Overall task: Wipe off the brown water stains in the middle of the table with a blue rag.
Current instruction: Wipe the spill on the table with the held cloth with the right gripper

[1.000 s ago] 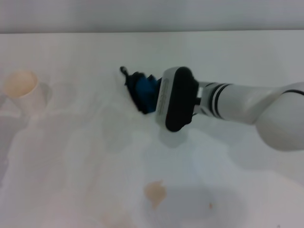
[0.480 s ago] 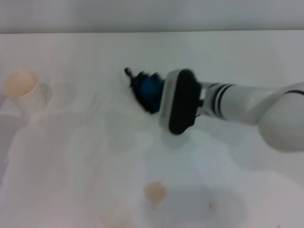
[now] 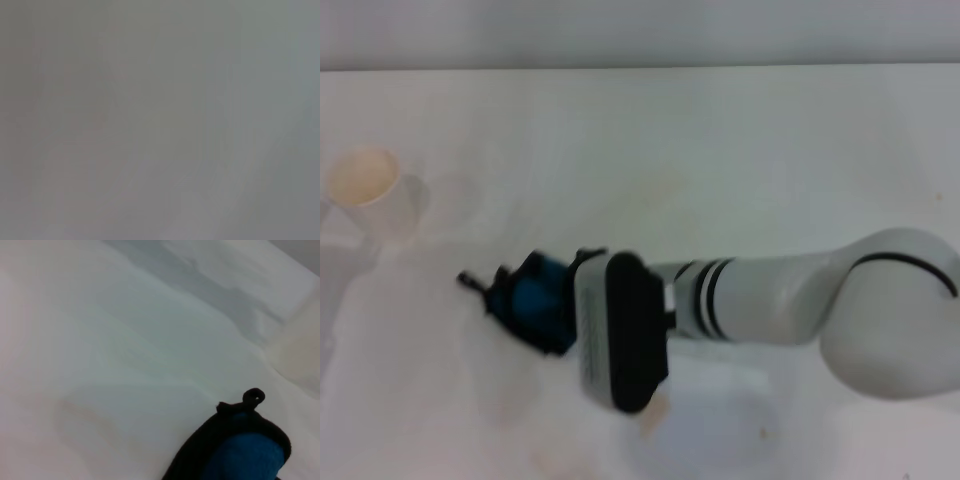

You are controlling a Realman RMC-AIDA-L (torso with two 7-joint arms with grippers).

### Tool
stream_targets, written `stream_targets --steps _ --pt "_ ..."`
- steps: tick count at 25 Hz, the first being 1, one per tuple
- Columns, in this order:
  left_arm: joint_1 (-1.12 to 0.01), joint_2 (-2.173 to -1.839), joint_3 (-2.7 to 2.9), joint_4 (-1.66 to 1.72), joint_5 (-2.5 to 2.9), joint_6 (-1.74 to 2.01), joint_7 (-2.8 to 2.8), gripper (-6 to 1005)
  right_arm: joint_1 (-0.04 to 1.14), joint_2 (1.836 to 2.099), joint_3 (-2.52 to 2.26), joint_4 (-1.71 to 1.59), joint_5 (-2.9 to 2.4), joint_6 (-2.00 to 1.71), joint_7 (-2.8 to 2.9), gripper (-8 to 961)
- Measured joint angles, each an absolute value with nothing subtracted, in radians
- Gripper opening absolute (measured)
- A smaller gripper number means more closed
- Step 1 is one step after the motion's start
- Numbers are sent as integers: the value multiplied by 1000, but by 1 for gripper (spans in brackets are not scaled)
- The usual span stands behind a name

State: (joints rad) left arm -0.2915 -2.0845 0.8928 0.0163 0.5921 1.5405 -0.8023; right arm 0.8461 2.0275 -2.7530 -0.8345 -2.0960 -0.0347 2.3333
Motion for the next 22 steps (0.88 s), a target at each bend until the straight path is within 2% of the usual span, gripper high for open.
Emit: stream_targets --steps 19,22 --pt "-287 -2082 893 21 587 1556 -802 887 799 2029 -2767 -1035 -2094 -186 2333 72" --pt "-281 -2081 893 20 587 1561 -802 887 798 2022 -2745 -1063 -2092 -253 2333 72"
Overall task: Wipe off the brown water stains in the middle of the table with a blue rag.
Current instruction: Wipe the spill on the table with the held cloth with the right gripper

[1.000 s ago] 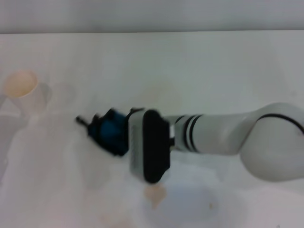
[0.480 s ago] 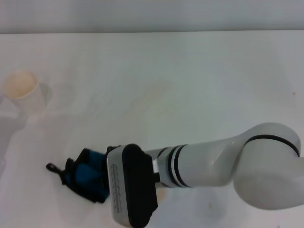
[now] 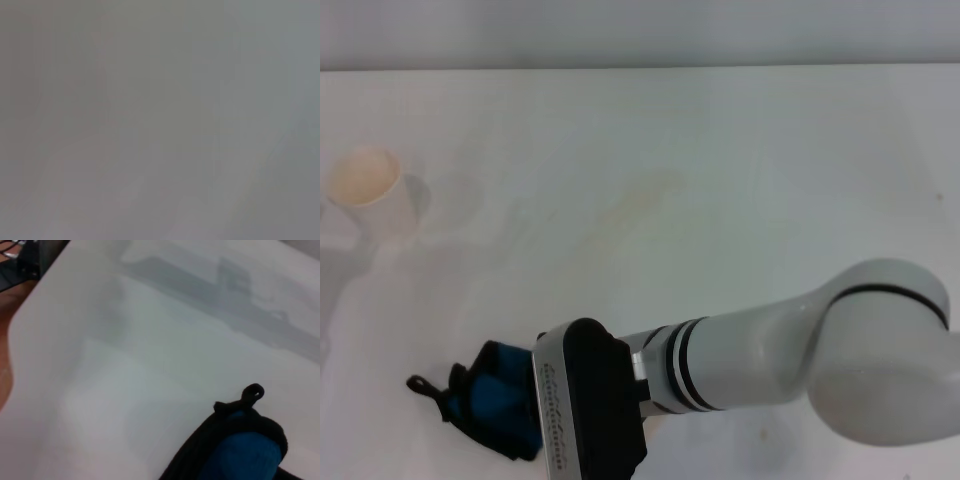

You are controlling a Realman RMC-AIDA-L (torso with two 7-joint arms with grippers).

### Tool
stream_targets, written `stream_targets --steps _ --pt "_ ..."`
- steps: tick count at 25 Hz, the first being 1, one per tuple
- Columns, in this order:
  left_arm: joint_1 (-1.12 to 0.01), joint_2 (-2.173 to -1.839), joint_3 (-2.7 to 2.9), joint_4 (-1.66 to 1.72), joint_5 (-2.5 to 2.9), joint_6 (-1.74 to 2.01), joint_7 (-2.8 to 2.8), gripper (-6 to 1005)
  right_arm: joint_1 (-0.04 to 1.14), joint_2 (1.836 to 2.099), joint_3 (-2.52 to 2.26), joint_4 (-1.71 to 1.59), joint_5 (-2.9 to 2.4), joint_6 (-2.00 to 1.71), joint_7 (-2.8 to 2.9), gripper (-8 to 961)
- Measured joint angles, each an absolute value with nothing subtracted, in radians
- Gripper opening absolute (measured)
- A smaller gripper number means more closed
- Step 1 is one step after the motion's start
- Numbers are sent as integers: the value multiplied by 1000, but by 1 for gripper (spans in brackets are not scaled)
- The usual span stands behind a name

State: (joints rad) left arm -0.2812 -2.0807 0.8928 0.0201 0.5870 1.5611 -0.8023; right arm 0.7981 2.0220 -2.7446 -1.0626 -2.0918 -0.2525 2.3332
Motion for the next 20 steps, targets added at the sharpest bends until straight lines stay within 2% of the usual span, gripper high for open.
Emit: stream_targets --steps 4,12,20 --pt "-280 -2080 893 20 586 1562 -802 887 775 2020 -2669 -1100 -2088 -389 2298 72" --pt "-280 -2079 893 21 585 1575 -802 887 605 2027 -2410 -1175 -1905 -716 1895 72" --pt "-280 -2078 893 21 585 1576 -802 887 594 2027 -2340 -1162 -1880 -854 1875 71"
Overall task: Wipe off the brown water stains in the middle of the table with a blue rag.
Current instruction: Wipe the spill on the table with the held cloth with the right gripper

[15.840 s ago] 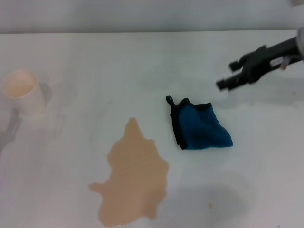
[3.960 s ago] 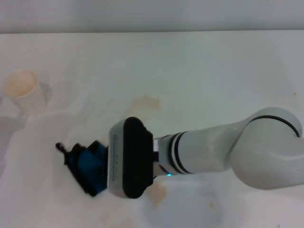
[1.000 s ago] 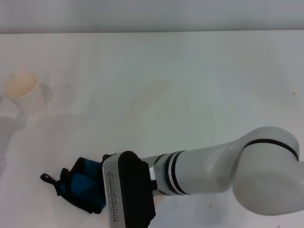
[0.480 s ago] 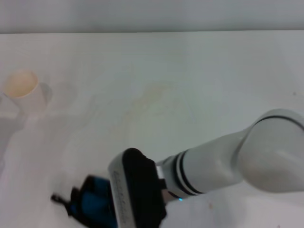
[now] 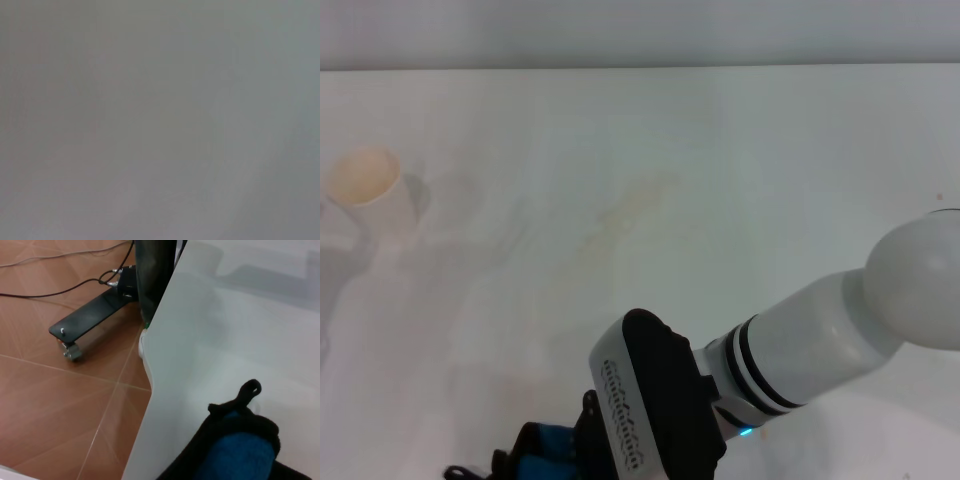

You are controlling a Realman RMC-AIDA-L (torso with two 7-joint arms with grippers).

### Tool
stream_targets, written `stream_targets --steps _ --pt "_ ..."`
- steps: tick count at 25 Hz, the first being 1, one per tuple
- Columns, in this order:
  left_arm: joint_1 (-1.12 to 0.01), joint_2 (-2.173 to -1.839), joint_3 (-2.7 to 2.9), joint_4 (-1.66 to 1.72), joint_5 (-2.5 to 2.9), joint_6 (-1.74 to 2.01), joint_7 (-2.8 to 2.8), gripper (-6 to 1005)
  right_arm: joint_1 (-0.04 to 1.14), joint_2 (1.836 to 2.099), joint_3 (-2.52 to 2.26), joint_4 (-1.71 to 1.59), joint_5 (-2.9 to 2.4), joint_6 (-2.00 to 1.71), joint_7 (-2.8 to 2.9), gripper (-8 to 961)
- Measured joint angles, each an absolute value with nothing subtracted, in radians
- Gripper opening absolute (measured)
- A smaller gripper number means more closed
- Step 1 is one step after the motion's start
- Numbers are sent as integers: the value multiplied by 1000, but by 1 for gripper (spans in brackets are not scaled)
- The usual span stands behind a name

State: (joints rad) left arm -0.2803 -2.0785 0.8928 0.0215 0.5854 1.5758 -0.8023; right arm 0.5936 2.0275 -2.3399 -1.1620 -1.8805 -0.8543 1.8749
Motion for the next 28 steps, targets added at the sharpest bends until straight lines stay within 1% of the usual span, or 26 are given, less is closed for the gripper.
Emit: stream_targets --steps 8,13,22,28 --pt "-284 -2078 893 22 586 1576 -802 887 593 2028 -2316 -1112 -1877 -838 1873 71" --pt "-283 -2078 893 21 586 1576 -802 887 599 2019 -2232 -1063 -1888 -843 1851 71" --pt "-284 -2078 893 22 587 1575 -802 887 600 2021 -2090 -966 -1934 -827 1797 71" --pt "-286 -2078 893 23 588 1575 -802 887 594 2015 -2051 -955 -1948 -860 1796 71"
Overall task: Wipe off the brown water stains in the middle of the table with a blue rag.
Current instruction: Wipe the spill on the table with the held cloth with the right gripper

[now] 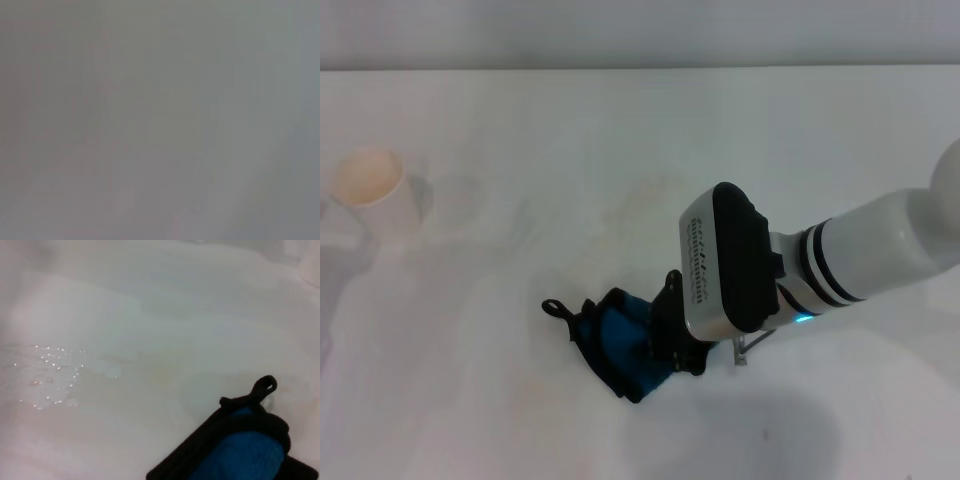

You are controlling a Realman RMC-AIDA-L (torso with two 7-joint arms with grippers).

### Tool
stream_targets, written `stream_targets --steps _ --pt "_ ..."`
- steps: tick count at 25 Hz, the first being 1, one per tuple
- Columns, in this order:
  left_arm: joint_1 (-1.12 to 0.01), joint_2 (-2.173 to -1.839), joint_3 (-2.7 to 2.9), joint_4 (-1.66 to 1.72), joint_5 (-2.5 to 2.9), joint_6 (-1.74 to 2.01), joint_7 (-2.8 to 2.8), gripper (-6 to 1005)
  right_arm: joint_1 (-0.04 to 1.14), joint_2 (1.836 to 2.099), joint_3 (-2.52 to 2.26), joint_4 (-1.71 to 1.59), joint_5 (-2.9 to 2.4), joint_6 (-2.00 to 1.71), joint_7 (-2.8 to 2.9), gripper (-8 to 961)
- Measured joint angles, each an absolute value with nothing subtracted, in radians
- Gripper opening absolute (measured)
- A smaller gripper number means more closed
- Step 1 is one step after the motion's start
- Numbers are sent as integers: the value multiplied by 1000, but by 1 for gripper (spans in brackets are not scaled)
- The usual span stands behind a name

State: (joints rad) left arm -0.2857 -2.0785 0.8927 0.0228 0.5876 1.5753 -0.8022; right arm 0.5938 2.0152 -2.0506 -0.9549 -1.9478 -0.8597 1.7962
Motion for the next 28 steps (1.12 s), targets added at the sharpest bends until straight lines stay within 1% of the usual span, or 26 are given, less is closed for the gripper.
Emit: stream_targets --steps 3,9,13,19,24,28 --pt "-287 -2078 893 28 589 1575 -802 888 585 2014 -2048 -956 -1947 -893 1796 71" --pt "-289 -2078 893 32 590 1573 -802 888 558 2023 -2067 -982 -1909 -903 1788 71" --pt "-288 -2078 893 32 588 1572 -802 888 562 2028 -2100 -986 -1813 -1042 1754 71" --pt "-288 -2078 893 32 589 1572 -802 888 586 2028 -2119 -983 -1708 -1105 1702 71" --pt "-288 -2079 893 32 589 1573 -802 888 596 2028 -2183 -979 -1636 -1074 1654 70" --pt "-288 -2079 893 32 588 1573 -802 888 601 2028 -2257 -979 -1621 -966 1642 70"
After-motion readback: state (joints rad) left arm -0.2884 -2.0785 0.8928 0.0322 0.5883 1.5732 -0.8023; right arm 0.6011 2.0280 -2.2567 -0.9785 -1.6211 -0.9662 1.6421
